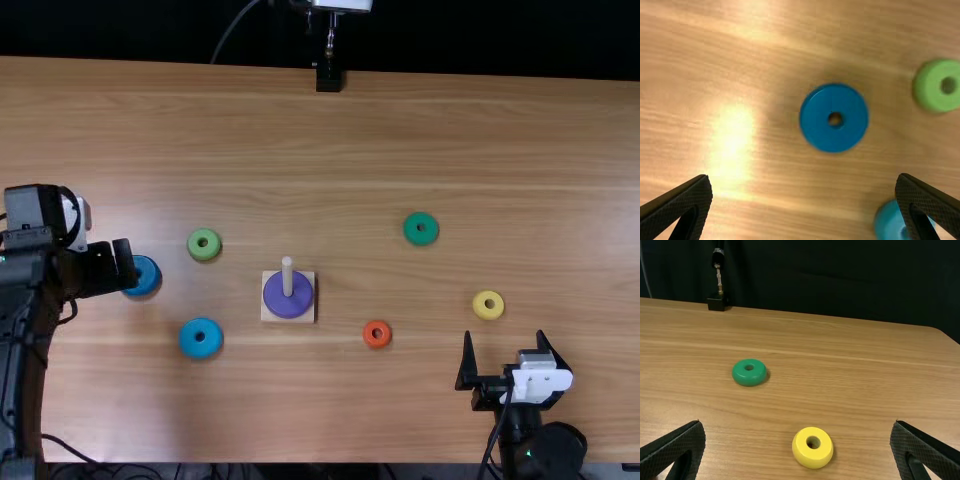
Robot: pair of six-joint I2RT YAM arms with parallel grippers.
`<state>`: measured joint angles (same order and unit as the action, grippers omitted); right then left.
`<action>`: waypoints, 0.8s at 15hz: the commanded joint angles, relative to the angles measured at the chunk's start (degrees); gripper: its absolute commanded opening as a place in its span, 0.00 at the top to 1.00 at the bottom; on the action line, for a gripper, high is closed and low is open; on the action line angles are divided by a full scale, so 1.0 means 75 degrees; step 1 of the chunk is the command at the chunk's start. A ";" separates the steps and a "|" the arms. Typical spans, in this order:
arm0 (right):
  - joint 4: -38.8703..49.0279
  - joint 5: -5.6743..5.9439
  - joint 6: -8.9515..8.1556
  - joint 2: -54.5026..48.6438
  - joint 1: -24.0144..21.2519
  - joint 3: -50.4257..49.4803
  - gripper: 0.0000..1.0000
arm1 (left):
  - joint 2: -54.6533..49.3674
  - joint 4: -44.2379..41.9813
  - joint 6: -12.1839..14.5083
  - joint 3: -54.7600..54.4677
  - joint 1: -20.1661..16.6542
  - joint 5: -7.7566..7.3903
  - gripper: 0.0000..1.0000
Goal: Build the Hanoi tower: stack the rings onto the peg from bottom to top in this color order: purple, dark blue, light blue, dark green, light green, yellow, orange.
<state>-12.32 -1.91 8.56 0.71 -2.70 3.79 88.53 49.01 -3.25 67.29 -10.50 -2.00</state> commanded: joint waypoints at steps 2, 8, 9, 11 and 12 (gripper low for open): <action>-0.0574 -0.0083 0.0012 -0.0095 -0.0062 -0.0388 0.00 | 0.0829 0.0257 0.1319 0.0427 0.0029 -0.0015 0.00; -0.0574 -0.0083 0.0012 -0.0095 -0.0062 -0.0388 0.00 | 0.1872 0.0201 0.1431 0.0825 0.0662 -0.0001 0.00; -0.0574 -0.0083 0.0012 -0.0095 -0.0062 -0.0388 0.00 | 0.2012 0.0201 0.1417 0.0860 0.0779 0.0014 0.00; -0.0574 -0.0083 0.0012 -0.0095 -0.0062 -0.0388 0.00 | 0.2129 0.0173 0.1389 0.0907 0.0908 -0.0001 0.00; -0.0574 -0.0083 0.0012 -0.0095 -0.0062 -0.0388 0.00 | 0.2141 0.0159 0.1389 0.0919 0.0932 -0.0001 0.00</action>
<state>-12.32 -1.91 8.54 0.71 -2.70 3.79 103.68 50.19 6.22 72.05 -3.70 -1.74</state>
